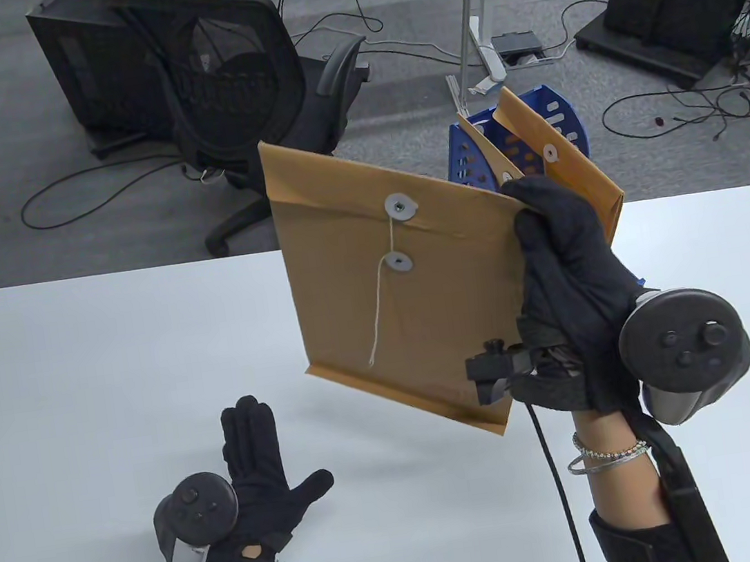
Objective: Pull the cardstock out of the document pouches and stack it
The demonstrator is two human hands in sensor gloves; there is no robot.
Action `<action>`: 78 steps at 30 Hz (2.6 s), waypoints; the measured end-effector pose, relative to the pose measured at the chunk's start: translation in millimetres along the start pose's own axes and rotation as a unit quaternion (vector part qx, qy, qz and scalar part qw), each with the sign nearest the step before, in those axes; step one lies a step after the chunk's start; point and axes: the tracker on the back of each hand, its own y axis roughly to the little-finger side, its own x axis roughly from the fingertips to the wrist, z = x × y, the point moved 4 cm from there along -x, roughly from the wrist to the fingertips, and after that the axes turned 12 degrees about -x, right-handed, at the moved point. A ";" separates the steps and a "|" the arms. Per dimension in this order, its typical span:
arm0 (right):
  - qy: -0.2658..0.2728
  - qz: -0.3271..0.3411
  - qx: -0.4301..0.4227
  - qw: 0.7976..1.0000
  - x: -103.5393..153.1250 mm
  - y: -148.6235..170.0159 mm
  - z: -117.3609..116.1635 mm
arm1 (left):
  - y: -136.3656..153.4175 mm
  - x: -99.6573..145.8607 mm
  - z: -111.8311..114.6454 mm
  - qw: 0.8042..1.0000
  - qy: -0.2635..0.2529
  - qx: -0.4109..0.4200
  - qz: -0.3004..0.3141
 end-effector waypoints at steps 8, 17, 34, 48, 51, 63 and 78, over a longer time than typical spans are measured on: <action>-0.127 -0.088 -0.142 0.978 17.1 67.5 -37.6 | 32.7 -16.3 -27.5 0.981 -0.014 0.194 0.021; -0.150 -0.148 -0.149 0.966 29.7 111.9 -74.9 | 39.5 -28.8 13.7 0.904 0.127 0.391 0.117; -0.193 0.041 0.337 0.921 179.6 114.7 -190.6 | 53.1 -17.7 39.2 0.888 0.072 0.448 0.076; -0.099 0.146 0.411 0.895 167.2 84.0 -170.6 | 43.7 -19.9 50.7 0.906 0.111 0.403 0.071; -0.053 0.165 0.397 0.901 160.2 70.9 -151.2 | 41.5 -20.0 53.8 0.908 0.117 0.396 0.069; 0.008 0.084 0.401 0.912 125.3 99.2 -85.0 | 41.2 -19.4 50.4 0.892 0.125 0.426 0.084; -0.397 0.023 0.273 0.876 175.4 90.5 -200.3 | 49.1 -16.4 46.3 0.891 0.070 0.445 0.066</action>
